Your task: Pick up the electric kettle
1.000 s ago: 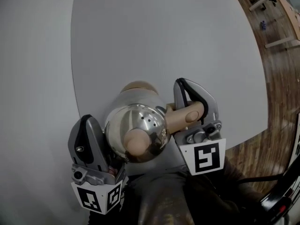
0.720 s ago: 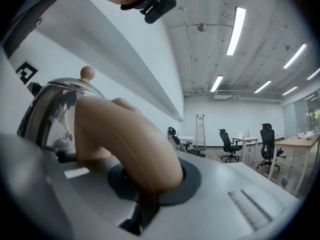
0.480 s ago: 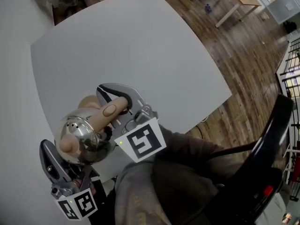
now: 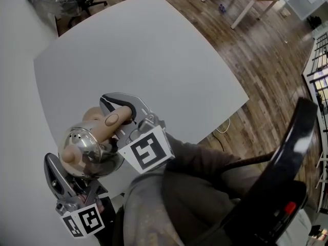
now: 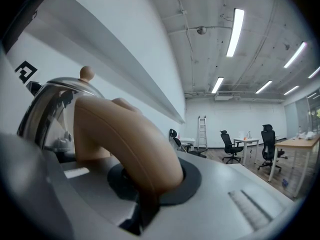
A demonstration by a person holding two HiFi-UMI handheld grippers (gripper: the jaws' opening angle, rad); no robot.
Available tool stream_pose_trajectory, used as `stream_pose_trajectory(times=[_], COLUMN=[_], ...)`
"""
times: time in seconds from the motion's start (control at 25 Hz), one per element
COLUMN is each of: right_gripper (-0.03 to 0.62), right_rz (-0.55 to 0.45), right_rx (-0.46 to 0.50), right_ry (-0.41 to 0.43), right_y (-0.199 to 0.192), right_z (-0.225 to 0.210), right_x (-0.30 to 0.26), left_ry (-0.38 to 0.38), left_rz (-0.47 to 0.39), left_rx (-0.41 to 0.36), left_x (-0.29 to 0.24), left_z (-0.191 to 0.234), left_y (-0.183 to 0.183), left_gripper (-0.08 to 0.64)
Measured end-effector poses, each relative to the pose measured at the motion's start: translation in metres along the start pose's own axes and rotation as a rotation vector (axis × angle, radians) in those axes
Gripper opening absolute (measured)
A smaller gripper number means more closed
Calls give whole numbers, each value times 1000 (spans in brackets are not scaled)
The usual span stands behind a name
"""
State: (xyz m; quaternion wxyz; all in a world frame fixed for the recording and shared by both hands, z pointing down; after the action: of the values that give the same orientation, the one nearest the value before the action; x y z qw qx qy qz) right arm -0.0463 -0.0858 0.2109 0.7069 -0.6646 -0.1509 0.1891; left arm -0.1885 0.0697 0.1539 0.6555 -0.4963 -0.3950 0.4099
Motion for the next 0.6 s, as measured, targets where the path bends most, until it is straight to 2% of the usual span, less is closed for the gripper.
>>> stream_pose_trajectory(times=[0.6], right_gripper=[11], right_rz=[-15], right_rx=[2], right_ry=[-12], right_y=[1], right_z=[-1], right_x=[1], left_ry=[-20], left_rz=[-9], left_rx=[-16], left_x=[-2], left_z=[-2], left_y=[3], left_gripper=[-3])
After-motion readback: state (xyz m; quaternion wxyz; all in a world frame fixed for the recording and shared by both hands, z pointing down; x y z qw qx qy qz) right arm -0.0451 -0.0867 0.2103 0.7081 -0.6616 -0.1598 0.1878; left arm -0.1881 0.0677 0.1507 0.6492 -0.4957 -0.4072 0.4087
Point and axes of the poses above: the fingertips, and each gripper's own axes: x backward along the fingers, z to its left, y out of its top, the point moved 5 cm from there along x, backward along the fingers, and after that the axes turned 4 degrees about y, right-handed, at the moved point
